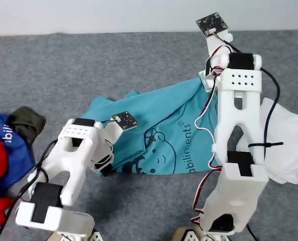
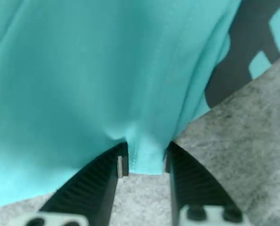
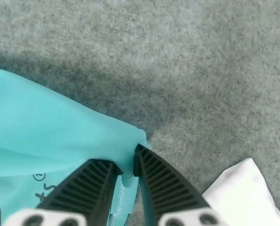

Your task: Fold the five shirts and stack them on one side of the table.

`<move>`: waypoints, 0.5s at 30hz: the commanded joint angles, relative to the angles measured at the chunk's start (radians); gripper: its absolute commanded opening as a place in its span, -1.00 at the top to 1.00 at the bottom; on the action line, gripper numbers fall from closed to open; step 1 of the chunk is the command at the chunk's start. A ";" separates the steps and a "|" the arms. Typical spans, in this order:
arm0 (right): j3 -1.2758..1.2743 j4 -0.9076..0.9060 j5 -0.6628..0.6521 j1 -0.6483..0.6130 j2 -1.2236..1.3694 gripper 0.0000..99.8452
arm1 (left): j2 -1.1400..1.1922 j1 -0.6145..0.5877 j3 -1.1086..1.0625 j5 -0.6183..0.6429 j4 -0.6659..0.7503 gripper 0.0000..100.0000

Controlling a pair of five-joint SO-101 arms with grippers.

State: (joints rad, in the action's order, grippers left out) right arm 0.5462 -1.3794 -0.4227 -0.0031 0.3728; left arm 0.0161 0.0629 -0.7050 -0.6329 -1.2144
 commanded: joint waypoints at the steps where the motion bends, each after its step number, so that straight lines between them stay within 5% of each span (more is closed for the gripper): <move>1: 0.052 0.001 0.006 -0.005 -0.015 0.98 | 0.015 0.000 0.025 0.003 0.009 0.85; 9: 0.063 0.001 0.006 -0.004 -0.015 0.98 | 0.009 -0.011 0.035 -0.026 -0.018 0.99; 15: 0.110 -0.018 0.005 0.001 -0.030 0.98 | -0.133 -0.055 0.203 -0.026 -0.216 0.99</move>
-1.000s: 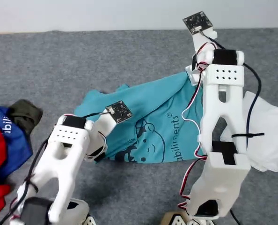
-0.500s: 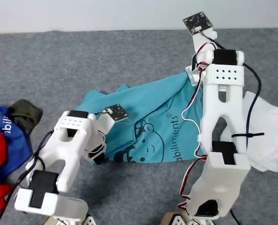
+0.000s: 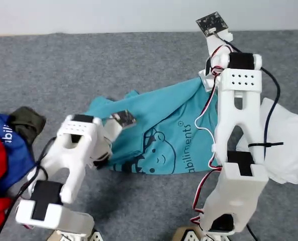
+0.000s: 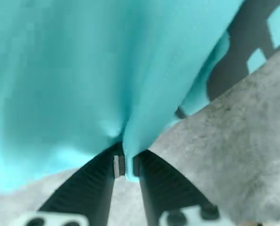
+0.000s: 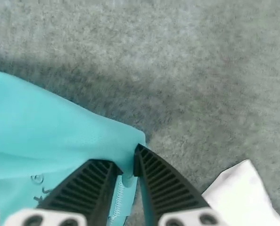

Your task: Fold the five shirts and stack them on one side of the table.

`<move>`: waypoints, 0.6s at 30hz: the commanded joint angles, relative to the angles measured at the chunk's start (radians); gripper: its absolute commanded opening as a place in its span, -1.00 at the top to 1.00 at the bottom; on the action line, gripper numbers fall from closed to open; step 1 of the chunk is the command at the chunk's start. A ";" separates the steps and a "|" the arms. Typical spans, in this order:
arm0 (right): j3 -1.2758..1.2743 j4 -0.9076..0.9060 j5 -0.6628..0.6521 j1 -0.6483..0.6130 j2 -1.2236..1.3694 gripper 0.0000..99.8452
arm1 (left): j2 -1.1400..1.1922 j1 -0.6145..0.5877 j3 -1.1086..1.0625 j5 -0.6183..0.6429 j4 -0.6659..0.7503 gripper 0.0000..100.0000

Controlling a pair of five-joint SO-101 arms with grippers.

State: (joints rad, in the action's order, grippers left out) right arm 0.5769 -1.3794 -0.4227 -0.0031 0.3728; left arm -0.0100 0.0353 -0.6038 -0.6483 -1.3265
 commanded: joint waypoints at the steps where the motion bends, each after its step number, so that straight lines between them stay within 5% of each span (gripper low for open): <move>1: 0.095 -0.031 0.005 -0.001 -0.038 0.98 | -0.147 -0.041 0.148 -0.009 -0.141 0.99; 8: 0.180 -0.136 0.005 -0.007 -0.105 0.98 | -0.353 -0.144 0.495 0.018 -0.336 0.99; 18: 0.190 -0.249 0.005 -0.073 -0.303 0.98 | -0.387 -0.276 1.018 0.311 -0.351 0.99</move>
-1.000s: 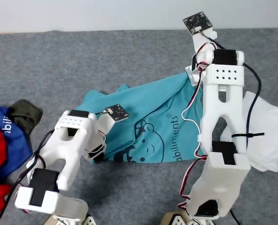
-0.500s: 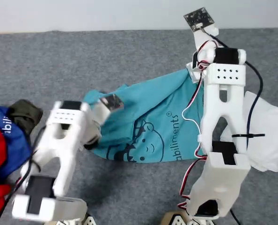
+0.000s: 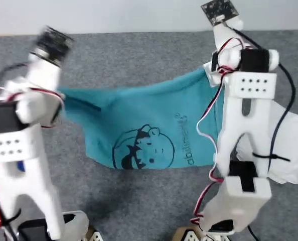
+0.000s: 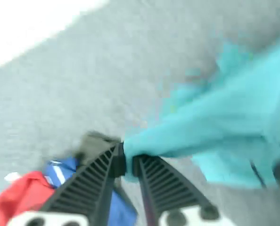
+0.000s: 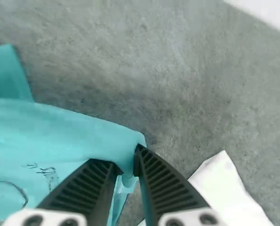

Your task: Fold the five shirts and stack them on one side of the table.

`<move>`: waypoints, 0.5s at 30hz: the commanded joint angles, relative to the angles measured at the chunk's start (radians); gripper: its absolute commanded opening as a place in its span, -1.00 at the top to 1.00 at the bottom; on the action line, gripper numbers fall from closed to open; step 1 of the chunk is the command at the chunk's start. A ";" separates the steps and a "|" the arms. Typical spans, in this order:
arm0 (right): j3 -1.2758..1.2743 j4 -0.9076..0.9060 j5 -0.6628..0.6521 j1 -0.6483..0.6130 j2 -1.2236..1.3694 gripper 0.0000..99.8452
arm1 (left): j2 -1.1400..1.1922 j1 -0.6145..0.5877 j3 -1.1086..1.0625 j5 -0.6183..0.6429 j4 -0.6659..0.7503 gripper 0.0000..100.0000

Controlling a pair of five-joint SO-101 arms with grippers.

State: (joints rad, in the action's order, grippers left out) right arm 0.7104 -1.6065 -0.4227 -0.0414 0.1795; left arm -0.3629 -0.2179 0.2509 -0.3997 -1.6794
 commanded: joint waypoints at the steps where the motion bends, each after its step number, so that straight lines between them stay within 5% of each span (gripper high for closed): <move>1: 0.057 -0.030 0.005 -0.050 -0.131 0.98 | -0.034 -0.023 0.208 0.077 0.011 0.99; 9: 0.057 -0.035 0.005 -0.088 -0.274 0.98 | -0.040 -0.023 0.460 0.132 0.123 0.99; 15: 0.057 -0.079 -0.017 -0.088 -0.374 0.98 | -0.043 -0.025 0.618 0.112 0.066 0.99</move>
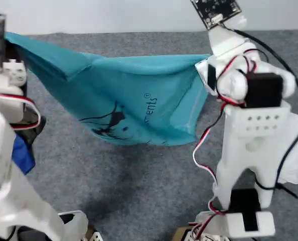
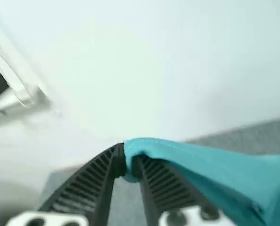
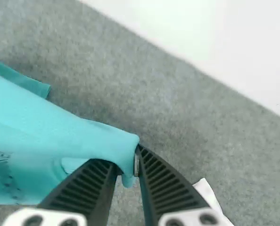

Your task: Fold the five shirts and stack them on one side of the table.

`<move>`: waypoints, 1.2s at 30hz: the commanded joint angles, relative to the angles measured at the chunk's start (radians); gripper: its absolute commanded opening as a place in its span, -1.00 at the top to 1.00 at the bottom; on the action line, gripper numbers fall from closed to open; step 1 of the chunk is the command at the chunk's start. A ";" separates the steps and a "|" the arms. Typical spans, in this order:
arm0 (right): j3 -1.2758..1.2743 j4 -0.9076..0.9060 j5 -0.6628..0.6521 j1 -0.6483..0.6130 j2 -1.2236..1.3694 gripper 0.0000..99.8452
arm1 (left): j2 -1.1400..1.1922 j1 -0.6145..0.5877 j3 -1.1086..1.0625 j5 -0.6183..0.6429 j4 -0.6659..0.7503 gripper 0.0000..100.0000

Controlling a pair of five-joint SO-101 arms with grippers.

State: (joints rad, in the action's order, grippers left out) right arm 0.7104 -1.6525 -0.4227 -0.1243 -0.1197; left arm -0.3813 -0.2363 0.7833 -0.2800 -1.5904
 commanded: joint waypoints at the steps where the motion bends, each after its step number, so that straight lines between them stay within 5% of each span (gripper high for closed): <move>1: 0.057 -0.053 -0.028 -0.007 -0.093 0.98 | -0.025 -0.006 0.117 -0.028 -0.048 0.99; 11: -0.028 -0.139 -0.038 -0.110 -0.166 0.98 | -0.017 -0.006 0.265 -0.094 -0.144 0.99; 24: -0.282 -0.001 -0.031 -0.116 0.311 0.97 | 0.147 -0.005 -0.503 -0.137 -0.074 0.99; 31: -0.247 -0.082 0.049 -0.097 0.374 0.50 | 0.164 0.000 -0.573 -0.167 -0.054 0.99; 36: -0.126 -0.102 0.048 -0.099 0.367 0.45 | 0.166 -0.003 -0.575 -0.166 -0.002 0.99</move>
State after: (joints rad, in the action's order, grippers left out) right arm 0.4925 -1.7369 -0.3890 -0.2302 0.2670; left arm -0.2125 -0.2363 0.2064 -0.4381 -1.6333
